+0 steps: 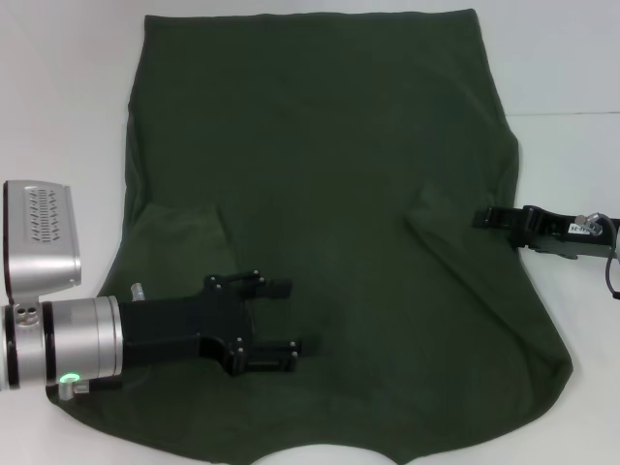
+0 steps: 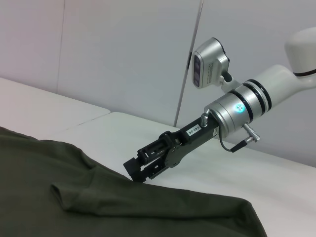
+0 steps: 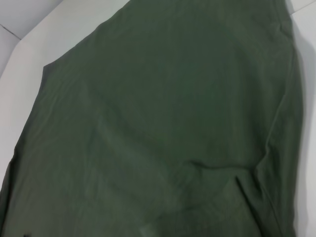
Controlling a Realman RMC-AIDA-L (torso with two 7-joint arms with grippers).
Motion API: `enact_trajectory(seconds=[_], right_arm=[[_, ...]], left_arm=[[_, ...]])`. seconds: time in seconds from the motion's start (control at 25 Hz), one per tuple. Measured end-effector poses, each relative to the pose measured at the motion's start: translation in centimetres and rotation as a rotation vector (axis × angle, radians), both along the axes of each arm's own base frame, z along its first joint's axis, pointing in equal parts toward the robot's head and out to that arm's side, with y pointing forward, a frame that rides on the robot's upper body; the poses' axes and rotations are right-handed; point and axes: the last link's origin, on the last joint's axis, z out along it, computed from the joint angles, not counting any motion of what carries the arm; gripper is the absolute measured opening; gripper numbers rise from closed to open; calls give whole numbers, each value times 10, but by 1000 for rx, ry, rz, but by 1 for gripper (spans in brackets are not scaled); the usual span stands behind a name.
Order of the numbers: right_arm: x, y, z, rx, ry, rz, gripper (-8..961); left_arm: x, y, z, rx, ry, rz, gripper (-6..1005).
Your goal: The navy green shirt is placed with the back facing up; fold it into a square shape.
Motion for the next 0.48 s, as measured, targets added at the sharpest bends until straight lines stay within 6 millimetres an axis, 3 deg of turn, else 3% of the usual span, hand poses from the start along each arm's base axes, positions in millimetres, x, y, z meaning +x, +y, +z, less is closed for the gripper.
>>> enact_trajectory(seconds=[0.36,0.48], right_arm=[[1,-1,3,9,23,-7,773],[1,-1,4,7,21,-4,689]], left_arm=[[0,0,0,0,0,0,858],[0,0,0,0,0,1,858]])
